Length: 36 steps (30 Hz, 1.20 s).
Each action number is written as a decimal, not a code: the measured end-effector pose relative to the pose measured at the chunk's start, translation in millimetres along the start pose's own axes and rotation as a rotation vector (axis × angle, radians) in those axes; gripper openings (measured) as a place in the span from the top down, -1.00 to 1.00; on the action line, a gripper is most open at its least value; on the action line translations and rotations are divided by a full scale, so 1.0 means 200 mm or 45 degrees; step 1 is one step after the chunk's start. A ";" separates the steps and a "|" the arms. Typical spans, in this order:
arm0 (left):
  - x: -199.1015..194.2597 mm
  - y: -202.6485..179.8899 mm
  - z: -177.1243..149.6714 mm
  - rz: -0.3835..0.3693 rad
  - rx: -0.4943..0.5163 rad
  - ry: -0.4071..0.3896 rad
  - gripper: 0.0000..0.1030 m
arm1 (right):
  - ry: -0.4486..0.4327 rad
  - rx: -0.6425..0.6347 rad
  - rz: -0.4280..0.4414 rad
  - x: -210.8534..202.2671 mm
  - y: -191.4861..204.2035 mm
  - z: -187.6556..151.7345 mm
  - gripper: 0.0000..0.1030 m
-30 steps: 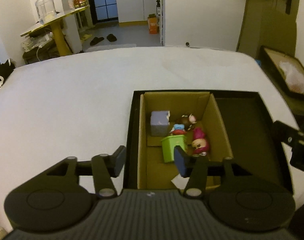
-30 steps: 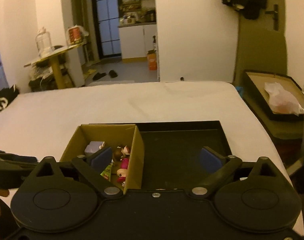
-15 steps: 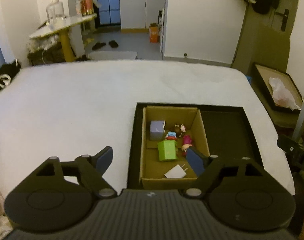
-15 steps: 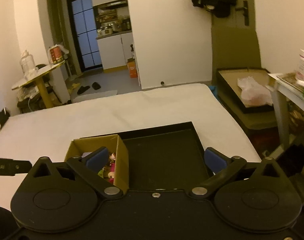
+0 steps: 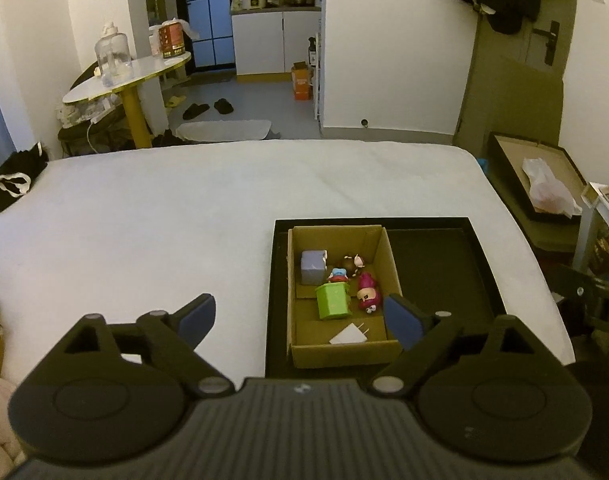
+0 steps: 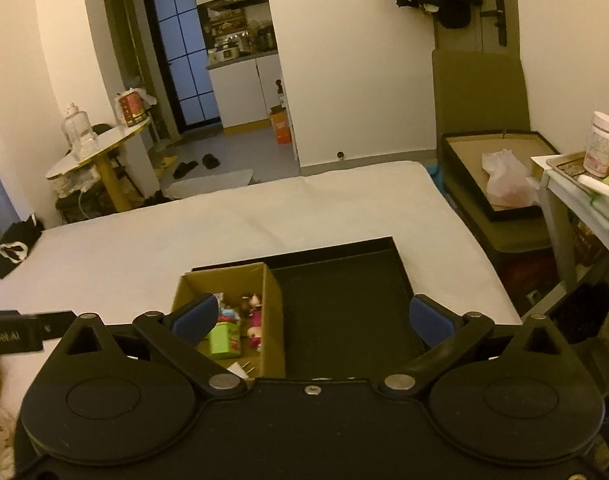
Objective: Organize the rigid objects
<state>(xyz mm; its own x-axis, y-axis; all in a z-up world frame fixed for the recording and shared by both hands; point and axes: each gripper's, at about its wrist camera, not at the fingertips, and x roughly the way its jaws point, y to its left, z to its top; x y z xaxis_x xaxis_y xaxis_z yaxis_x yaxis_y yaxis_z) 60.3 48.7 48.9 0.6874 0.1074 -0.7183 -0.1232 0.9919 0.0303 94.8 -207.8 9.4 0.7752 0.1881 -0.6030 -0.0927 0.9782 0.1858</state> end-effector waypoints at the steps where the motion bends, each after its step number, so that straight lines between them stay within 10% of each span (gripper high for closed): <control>1: -0.02 0.00 0.00 -0.001 0.001 -0.002 -0.77 | 0.002 -0.008 -0.005 -0.02 0.01 0.00 -1.00; 36: -0.28 0.10 -0.17 -0.061 0.094 0.009 -0.77 | 0.114 -0.075 -0.024 -0.29 0.17 -0.12 -1.00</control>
<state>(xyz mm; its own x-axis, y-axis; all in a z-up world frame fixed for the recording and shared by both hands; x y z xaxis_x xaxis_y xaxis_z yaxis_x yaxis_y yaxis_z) -5.6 60.7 65.8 0.6862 0.0593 -0.7250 -0.0369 0.9982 0.0467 32.0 -183.4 31.8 0.7185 0.1738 -0.6734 -0.1171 0.9847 0.1291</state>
